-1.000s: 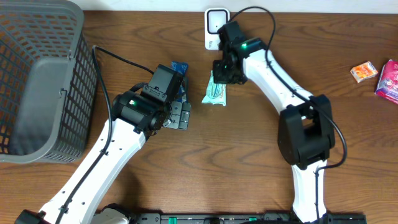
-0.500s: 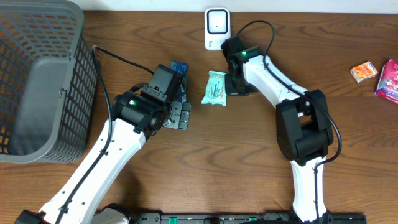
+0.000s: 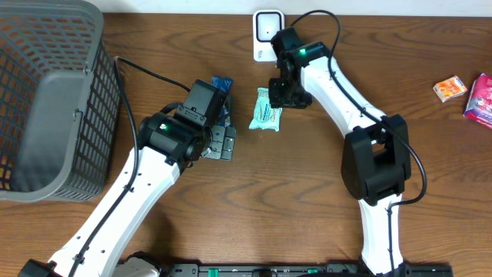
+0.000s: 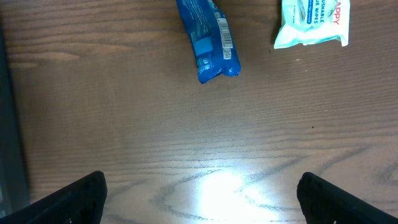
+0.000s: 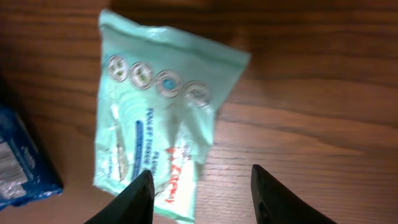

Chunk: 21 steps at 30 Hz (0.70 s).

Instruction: Scan the item barcode

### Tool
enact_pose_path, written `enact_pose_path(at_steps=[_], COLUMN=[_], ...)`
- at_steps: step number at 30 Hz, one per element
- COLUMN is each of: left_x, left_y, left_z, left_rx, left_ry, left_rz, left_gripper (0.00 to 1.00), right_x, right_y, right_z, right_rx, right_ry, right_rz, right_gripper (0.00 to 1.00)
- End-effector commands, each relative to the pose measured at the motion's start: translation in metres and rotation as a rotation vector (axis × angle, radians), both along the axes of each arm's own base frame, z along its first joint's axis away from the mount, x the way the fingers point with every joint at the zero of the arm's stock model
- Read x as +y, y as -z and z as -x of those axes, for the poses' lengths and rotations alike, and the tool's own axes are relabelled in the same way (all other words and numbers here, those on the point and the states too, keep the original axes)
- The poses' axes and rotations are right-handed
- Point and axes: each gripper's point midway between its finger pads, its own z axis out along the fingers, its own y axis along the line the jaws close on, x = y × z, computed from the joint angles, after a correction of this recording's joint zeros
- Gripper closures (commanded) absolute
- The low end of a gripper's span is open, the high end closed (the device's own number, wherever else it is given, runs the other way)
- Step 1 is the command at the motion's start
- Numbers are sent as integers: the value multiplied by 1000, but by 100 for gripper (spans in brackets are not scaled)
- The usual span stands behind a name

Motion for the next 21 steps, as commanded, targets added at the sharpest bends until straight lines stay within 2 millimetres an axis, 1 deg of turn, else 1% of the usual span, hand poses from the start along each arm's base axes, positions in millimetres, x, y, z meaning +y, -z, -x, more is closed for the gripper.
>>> enact_pose_path(at_steps=[1,4,7,8,9,10,13,15,16,17,19,20,21], left_x=[2,2,2,2,2,2,2,2,2,2,2,2,2], left_y=[1,1,1,1,1,1,1,1,1,1,1,1,1], left_z=[0,0,0,0,0,0,0,0,0,0,0,0,0], left_rx=[3,4,3,3,3,4,4,3,3,3,3,3,3], left_ry=[-3,-3,-3,-3,-3,-3,-3,-3,-3,-3,-3,-3,-3], left_rz=[-8,-8,-8,-8,-8,-8,-8,-8,-8,-8,-8,-8,-8], left_gripper=[2,2,2,2,2,2,2,2,2,2,2,2,2], right_x=[16,25,39,39,37,34,18,6,1,-6,-12,-12,-8], right_y=[4,3,2,2,2,2,0,-1,-1,0,2,4,5], right_z=[13,13,10,8,7,4,0,0,-1,-3,-5,-5,-4], right_rx=[25,10,-37,-58,-71,-102,-151,-160,-155,-142,-107,-65,-29], right_ry=[-46,-65,-123,-132,-132,-128,-68,-3,24,48,73,74,42], right_rz=[-20,-26,-27,2,26,86,221,276,280,267,214,143,68], right_gripper=[63,64,59,57,57,57,57,55,51,43,41,41,43])
